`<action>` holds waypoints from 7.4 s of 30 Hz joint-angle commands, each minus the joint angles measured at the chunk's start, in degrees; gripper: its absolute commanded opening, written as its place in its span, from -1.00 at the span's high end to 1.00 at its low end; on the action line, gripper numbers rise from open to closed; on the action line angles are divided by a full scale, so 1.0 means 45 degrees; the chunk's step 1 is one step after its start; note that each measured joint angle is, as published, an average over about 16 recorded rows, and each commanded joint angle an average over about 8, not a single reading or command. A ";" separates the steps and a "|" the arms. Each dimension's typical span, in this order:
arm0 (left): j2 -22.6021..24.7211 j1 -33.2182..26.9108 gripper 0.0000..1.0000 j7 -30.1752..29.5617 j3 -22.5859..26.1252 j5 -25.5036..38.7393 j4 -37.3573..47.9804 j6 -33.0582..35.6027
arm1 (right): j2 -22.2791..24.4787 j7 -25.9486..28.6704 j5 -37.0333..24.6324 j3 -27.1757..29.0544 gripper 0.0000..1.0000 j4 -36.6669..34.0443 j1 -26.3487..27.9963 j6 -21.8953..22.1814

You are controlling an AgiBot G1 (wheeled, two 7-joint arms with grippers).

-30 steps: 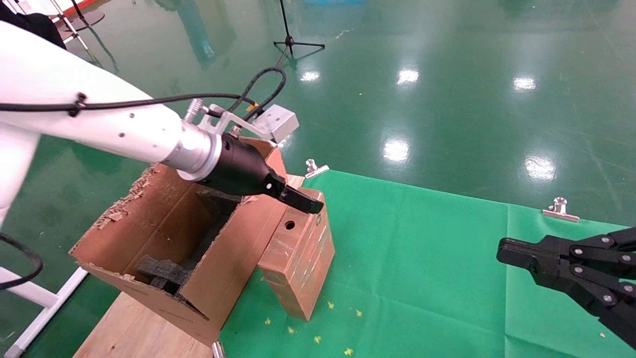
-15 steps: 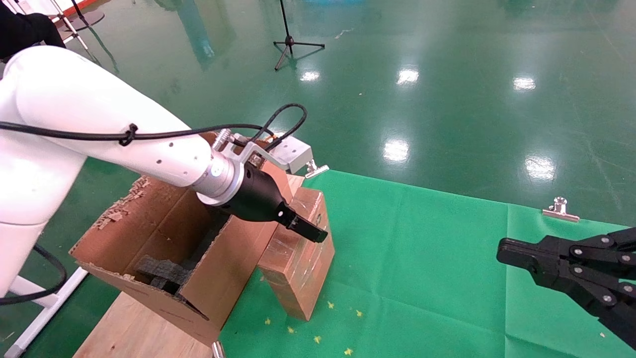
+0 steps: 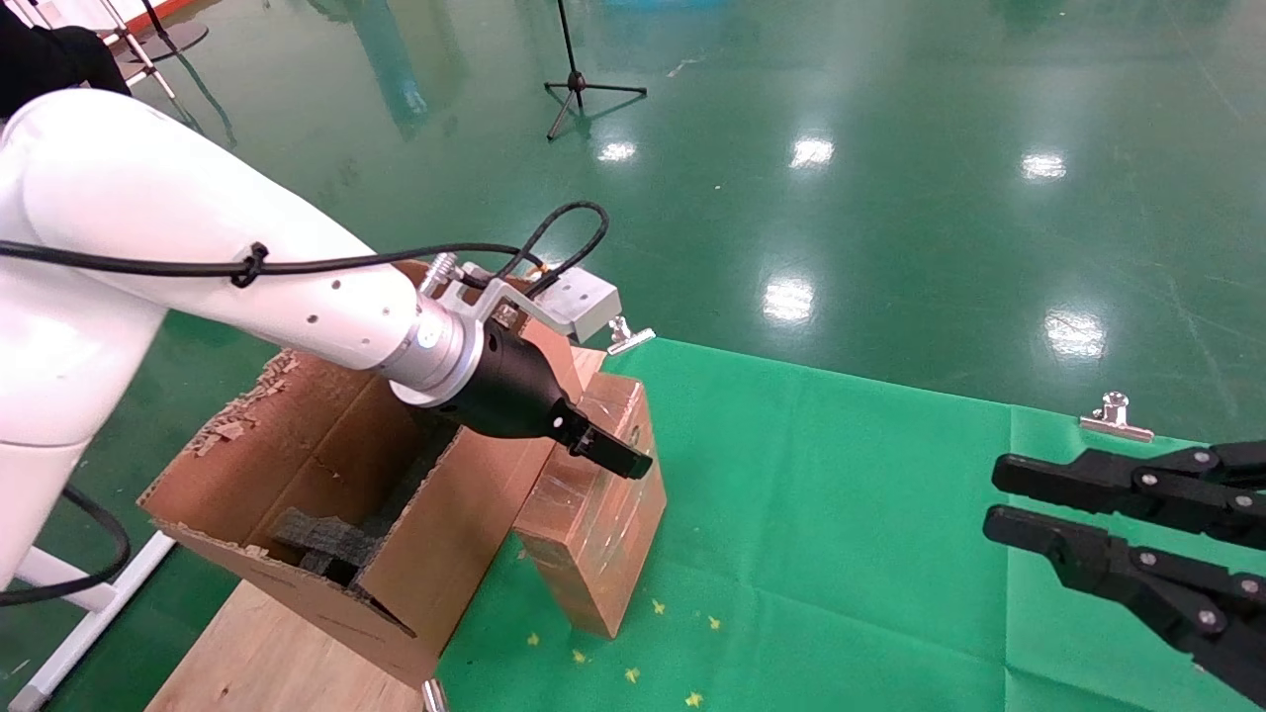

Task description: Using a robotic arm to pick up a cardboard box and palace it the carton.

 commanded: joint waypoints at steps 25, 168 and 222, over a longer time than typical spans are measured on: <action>-0.0442 -0.0482 1.00 0.1386 -0.0453 -0.0650 0.0382 -0.0401 | 0.0000 -0.0001 0.0001 -0.0002 -1.00 -0.0002 0.0001 0.0000; -0.3320 0.1752 -1.00 1.3967 -0.4543 -0.4733 0.9922 -0.7298 | 0.0012 -0.0016 0.0022 -0.0025 -1.00 -0.0013 0.0003 0.0017; -0.3516 0.6693 -1.00 1.7160 -0.6760 -1.4292 0.1895 -0.1054 | 0.0015 -0.0021 0.0029 -0.0035 -1.00 -0.0015 0.0007 0.0020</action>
